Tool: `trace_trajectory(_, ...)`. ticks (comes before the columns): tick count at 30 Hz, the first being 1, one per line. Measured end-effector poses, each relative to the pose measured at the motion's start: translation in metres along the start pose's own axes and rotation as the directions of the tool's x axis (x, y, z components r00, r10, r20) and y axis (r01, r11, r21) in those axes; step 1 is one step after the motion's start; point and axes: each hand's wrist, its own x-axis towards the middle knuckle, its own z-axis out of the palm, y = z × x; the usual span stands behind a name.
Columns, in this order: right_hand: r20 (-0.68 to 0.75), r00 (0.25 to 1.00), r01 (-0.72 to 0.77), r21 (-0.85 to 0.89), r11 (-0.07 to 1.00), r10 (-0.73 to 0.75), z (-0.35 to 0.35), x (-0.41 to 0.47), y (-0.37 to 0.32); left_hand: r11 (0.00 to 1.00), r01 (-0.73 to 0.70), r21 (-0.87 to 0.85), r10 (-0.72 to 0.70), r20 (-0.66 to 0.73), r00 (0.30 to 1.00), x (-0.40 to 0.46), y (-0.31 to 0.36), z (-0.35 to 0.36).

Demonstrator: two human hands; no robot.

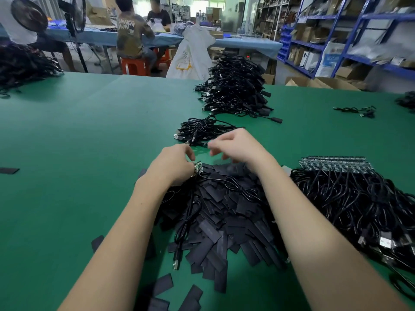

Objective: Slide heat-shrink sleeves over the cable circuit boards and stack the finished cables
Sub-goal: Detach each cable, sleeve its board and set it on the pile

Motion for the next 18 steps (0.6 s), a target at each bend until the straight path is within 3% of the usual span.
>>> trace_trajectory(3,0.039,0.999,0.004,-0.168,0.986,0.002,0.018,-0.015,-0.005,0.999,0.008,-0.036,-0.008,-0.010,1.000,-0.002,0.003,-0.001)
trace_trajectory(9,-0.062,0.994,-0.102,-0.154,0.983,0.093,0.038,-0.014,-0.006,0.997,0.027,-0.068,-0.026,0.005,1.000,-0.005,0.009,-0.005)
trace_trajectory(14,-0.063,0.997,-0.041,0.036,0.999,0.043,0.032,-0.020,-0.003,0.991,0.020,-0.130,-0.032,-0.095,0.995,-0.002,0.008,-0.003)
trace_trajectory(18,-0.031,0.998,-0.034,0.394,0.919,0.050,0.017,-0.036,0.000,0.966,-0.042,-0.256,-0.026,-0.255,0.967,-0.001,0.012,-0.003)
